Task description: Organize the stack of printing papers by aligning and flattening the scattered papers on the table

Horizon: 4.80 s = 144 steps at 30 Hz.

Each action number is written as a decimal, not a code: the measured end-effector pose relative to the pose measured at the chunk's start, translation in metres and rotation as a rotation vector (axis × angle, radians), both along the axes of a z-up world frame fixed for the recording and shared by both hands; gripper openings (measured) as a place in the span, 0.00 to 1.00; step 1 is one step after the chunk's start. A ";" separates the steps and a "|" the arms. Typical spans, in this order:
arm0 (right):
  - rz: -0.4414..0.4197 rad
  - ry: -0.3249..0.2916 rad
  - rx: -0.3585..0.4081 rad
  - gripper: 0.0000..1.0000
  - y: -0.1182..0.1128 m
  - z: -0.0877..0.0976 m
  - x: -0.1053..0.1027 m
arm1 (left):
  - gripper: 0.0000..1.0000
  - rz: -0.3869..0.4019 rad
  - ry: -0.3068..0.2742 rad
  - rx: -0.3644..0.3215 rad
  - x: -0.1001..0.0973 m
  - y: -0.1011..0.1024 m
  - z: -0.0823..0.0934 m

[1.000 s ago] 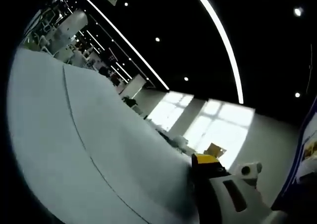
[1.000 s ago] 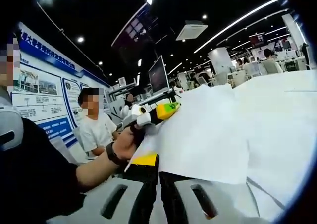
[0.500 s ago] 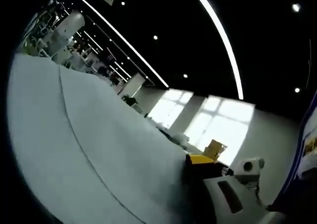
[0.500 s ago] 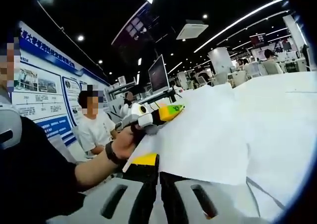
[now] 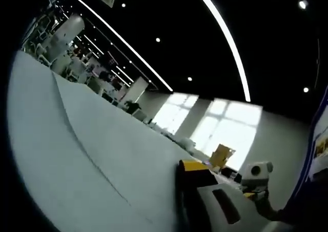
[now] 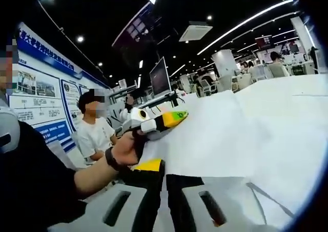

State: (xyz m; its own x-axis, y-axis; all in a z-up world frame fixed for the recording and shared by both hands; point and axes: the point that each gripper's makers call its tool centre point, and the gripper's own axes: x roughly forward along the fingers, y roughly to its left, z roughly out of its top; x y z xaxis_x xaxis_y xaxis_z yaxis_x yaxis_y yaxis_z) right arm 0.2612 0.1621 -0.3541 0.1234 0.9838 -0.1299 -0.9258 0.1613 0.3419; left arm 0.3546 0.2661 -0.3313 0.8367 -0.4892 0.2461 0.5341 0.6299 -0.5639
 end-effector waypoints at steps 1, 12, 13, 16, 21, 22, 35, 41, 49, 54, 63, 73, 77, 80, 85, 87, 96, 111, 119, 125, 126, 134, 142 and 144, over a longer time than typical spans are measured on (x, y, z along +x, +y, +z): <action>-0.002 -0.001 -0.001 0.00 -0.001 0.000 0.001 | 0.10 0.000 -0.002 -0.003 0.000 0.001 0.000; -0.017 0.002 -0.014 0.00 -0.012 -0.003 0.006 | 0.07 0.015 -0.011 -0.042 0.001 0.009 0.002; -0.017 0.002 -0.014 0.00 -0.012 -0.003 0.006 | 0.07 0.015 -0.011 -0.043 0.000 0.009 0.003; -0.029 0.000 -0.013 0.00 -0.018 -0.003 0.009 | 0.07 0.025 -0.014 -0.050 0.000 0.010 0.003; -0.074 0.003 0.000 0.00 -0.035 0.000 0.019 | 0.06 0.042 -0.016 -0.064 0.000 0.014 0.004; -0.078 0.003 0.001 0.00 -0.036 0.000 0.020 | 0.06 0.041 -0.018 -0.066 0.000 0.014 0.004; -0.156 0.044 0.067 0.08 -0.057 0.011 0.034 | 0.06 0.032 -0.017 -0.067 -0.001 0.011 0.005; -0.167 0.052 0.071 0.10 -0.059 0.012 0.036 | 0.06 0.030 -0.015 -0.066 0.001 0.015 0.003; -0.162 0.071 0.073 0.18 -0.060 0.012 0.034 | 0.06 0.032 -0.012 -0.065 0.000 0.012 0.004; -0.173 0.067 0.078 0.25 -0.062 0.015 0.034 | 0.06 0.034 -0.010 -0.065 -0.001 0.011 0.004; -0.201 0.038 0.061 0.31 -0.066 0.014 0.040 | 0.07 0.035 -0.008 -0.067 -0.002 0.009 0.004; -0.240 0.035 0.057 0.44 -0.072 0.014 0.048 | 0.07 0.035 -0.005 -0.068 -0.001 0.010 0.004; -0.262 0.032 0.058 0.52 -0.075 0.016 0.052 | 0.07 0.034 -0.005 -0.069 -0.001 0.009 0.004; -0.273 0.032 0.064 0.58 -0.077 0.018 0.054 | 0.07 0.035 -0.003 -0.069 -0.001 0.009 0.004; -0.289 0.026 0.060 0.66 -0.079 0.019 0.055 | 0.07 0.034 -0.003 -0.069 0.000 0.010 0.003; -0.299 0.020 0.056 0.71 -0.081 0.019 0.057 | 0.07 0.034 -0.003 -0.069 0.000 0.010 0.003; -0.357 -0.003 0.025 0.90 -0.087 0.013 0.070 | 0.07 0.034 -0.003 -0.071 -0.002 0.009 0.004; -0.392 0.006 0.022 0.90 -0.095 0.014 0.074 | 0.07 0.035 -0.002 -0.073 -0.002 0.007 0.004; -0.426 0.003 0.014 0.90 -0.104 0.013 0.081 | 0.07 0.035 -0.001 -0.073 -0.003 0.007 0.004; -0.467 -0.002 -0.001 0.90 -0.111 0.012 0.088 | 0.07 0.034 0.000 -0.072 -0.001 0.009 0.004; -0.476 -0.004 -0.005 0.90 -0.112 0.011 0.090 | 0.07 0.034 0.000 -0.072 -0.001 0.010 0.003; -0.526 0.001 -0.020 0.89 -0.122 0.008 0.095 | 0.07 0.033 0.000 -0.072 -0.001 0.009 0.003; -0.565 -0.007 -0.029 0.89 -0.129 0.007 0.100 | 0.07 0.033 0.001 -0.071 0.000 0.011 0.003; -0.582 -0.012 -0.039 0.89 -0.132 0.006 0.103 | 0.07 0.033 0.001 -0.071 0.001 0.012 0.003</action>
